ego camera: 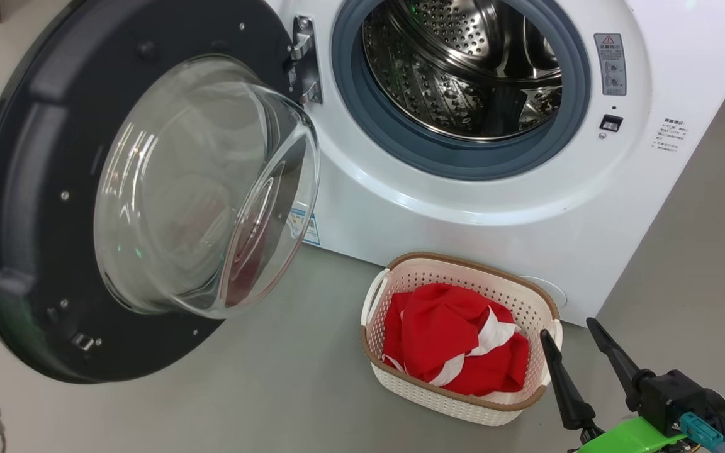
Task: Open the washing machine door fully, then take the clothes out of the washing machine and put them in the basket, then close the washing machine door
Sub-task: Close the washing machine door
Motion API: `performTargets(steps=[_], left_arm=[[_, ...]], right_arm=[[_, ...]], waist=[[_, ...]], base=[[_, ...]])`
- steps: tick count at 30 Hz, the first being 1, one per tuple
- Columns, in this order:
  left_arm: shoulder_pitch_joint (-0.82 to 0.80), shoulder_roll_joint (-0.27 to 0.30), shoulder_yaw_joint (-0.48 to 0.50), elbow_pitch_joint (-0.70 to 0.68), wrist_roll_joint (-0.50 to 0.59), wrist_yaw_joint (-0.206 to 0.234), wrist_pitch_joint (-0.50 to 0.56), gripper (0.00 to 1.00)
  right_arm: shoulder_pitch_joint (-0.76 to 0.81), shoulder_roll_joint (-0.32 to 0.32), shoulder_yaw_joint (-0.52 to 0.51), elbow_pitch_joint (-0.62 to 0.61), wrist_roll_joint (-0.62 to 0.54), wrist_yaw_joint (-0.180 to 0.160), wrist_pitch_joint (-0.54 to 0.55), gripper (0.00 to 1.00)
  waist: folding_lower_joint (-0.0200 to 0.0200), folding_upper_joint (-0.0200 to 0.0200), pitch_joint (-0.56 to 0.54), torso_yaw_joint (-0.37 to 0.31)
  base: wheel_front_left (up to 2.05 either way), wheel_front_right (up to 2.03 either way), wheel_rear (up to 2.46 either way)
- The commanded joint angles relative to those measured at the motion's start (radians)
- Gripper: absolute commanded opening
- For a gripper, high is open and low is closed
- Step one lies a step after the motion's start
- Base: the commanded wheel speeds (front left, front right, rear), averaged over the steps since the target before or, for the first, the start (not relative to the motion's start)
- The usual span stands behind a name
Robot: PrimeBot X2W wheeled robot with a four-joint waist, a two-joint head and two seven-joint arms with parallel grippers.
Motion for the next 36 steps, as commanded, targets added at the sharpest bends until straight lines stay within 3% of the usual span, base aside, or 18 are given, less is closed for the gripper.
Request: performTargets(steps=[1, 17, 36], left_arm=[[-0.023, 0.041, 0.019, -0.014, -0.004, -0.018, 0.025, 0.0], [0.04, 0.027, -0.031, -0.074, -0.047, -0.043, 0.192, 0.0], [0.207, -0.039, -0.072, -0.342, -0.16, -0.054, 0.425, 0.0]], right_arm=[[-0.027, -0.008, 0.02, -0.03, -0.003, 0.003, 0.001, 1.0], [-0.029, -0.008, 0.018, -0.039, -0.002, 0.003, 0.004, 1.0], [-0.049, -0.008, 0.004, -0.051, -0.012, 0.003, 0.002, 1.0]], waist=[[0.0, 0.0, 0.0, 0.0], [0.0, 0.0, 0.008, 0.002], [0.0, 0.0, 0.053, -0.034]], base=[[0.0, 0.0, 0.0], [0.0, 0.0, 0.0], [0.0, 0.0, 0.0]])
